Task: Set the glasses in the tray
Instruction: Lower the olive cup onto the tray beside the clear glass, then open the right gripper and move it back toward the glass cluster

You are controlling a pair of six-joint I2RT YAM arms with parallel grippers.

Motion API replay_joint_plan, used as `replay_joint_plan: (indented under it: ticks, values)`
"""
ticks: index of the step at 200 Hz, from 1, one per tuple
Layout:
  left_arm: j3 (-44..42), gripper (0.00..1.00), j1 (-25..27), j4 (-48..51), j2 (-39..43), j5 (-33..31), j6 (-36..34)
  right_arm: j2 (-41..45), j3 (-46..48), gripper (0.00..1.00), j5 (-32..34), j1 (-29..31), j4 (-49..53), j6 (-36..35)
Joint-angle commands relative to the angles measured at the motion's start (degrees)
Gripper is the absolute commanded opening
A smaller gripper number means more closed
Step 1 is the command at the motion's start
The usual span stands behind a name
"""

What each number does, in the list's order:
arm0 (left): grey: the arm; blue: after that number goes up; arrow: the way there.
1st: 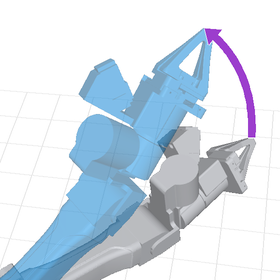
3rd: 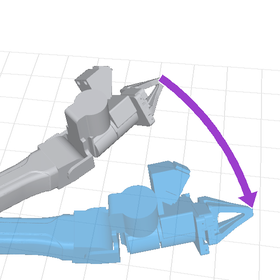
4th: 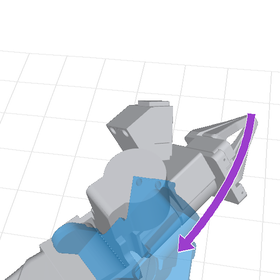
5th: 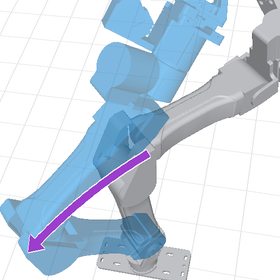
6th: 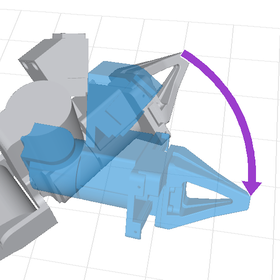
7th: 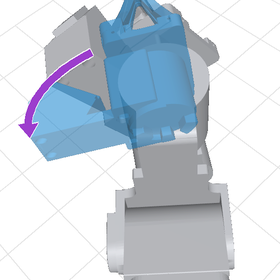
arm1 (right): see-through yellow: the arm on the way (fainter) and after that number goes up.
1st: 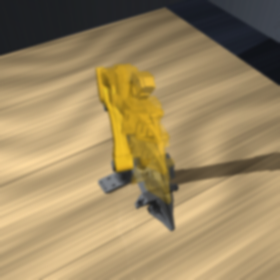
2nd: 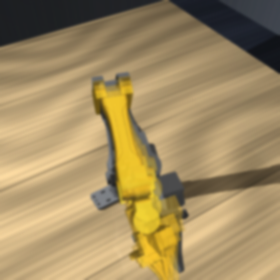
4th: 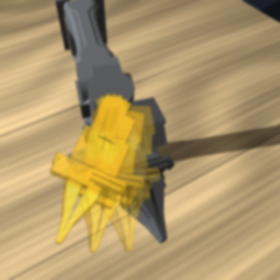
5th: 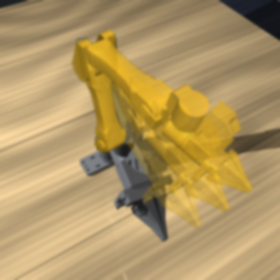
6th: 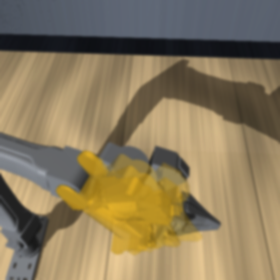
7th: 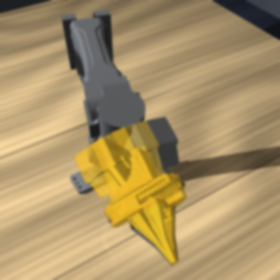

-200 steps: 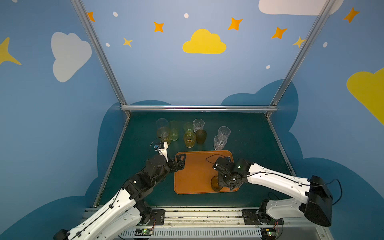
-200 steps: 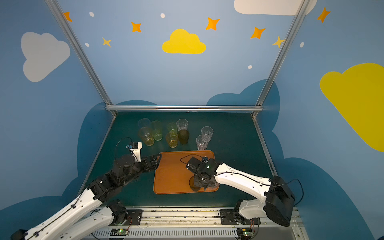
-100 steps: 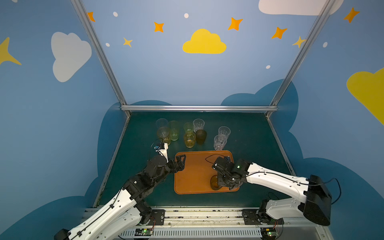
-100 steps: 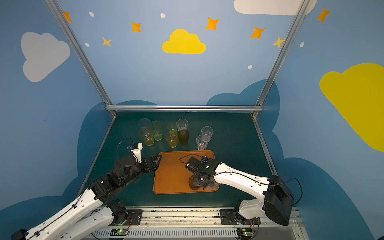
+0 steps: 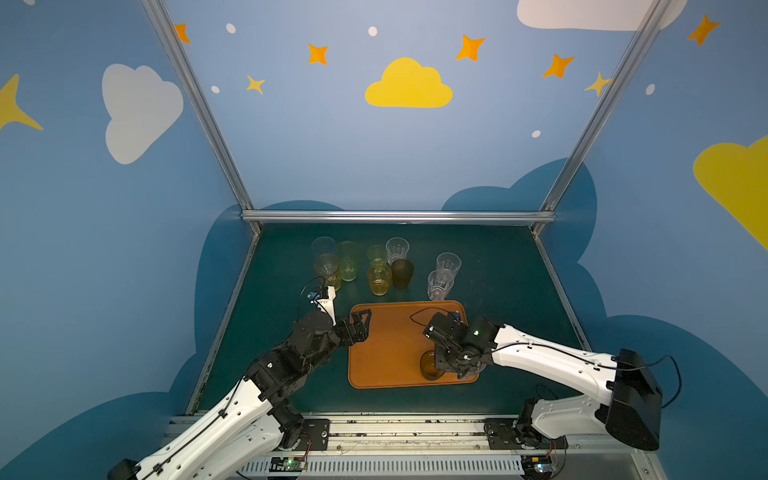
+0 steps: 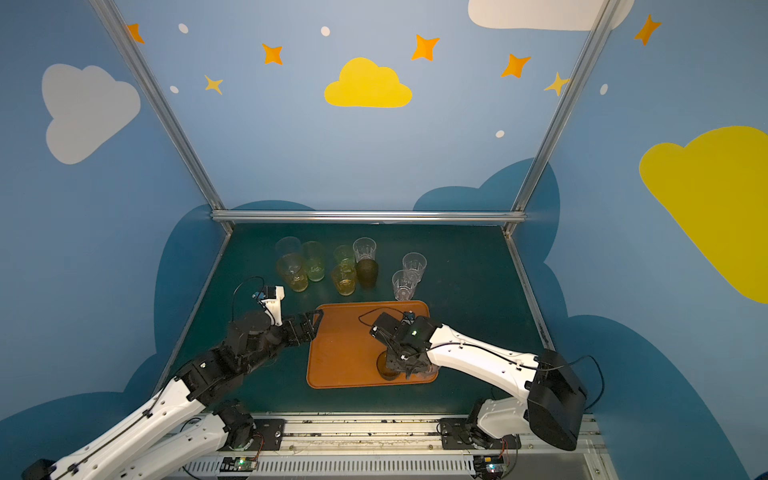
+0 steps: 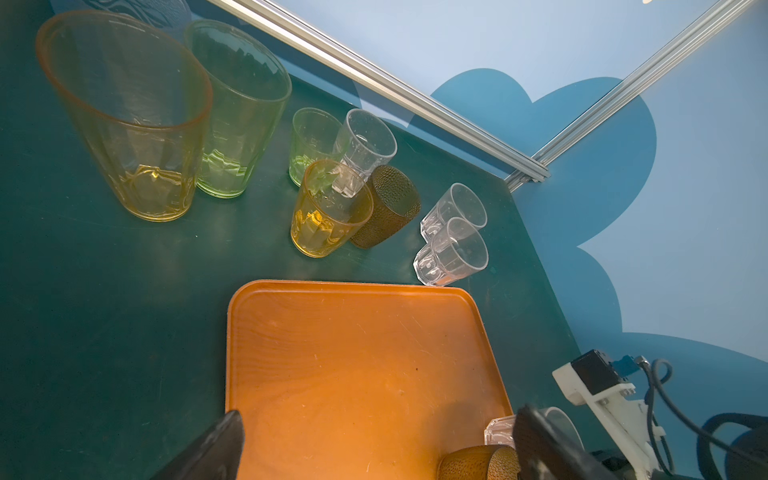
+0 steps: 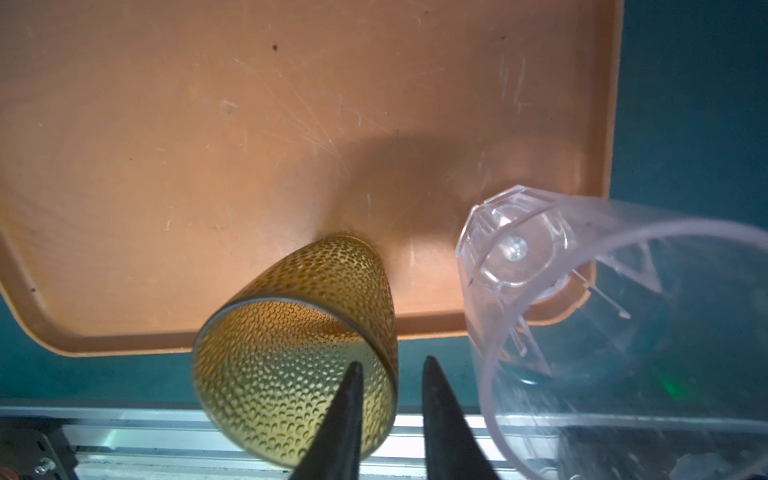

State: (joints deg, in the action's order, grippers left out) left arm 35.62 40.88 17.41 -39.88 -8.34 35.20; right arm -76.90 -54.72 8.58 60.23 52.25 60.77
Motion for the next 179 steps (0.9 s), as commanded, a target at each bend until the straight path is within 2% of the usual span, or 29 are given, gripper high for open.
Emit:
replay_joint_plan:
  ticks: [1, 82, 115, 149, 179]
  values:
    - [-0.9, 1.00, -0.2, 0.3, 0.4, -0.5, -0.1, 1.6, -1.4, 0.29, 0.3, 0.2, 0.3, -0.2]
    - [1.0, 1.00, -0.2, 2.8, 0.3, 1.6, -1.4, 6.8, -4.4, 0.35, 1.3, -1.8, -0.3, -2.7]
    - [2.7, 1.00, -0.2, 5.0, 0.6, 1.4, -1.9, 9.0, -4.9, 0.51, 0.0, -5.2, -3.2, -6.4]
    - [5.2, 1.00, -0.1, 6.9, -1.4, 1.5, -1.3, 13.0, -1.9, 0.75, -4.1, -11.0, -11.5, -9.8]
    - [7.4, 1.00, -0.2, 7.0, -5.1, 3.3, -0.5, 14.8, -2.0, 0.81, -3.8, -15.1, -13.3, -14.0]
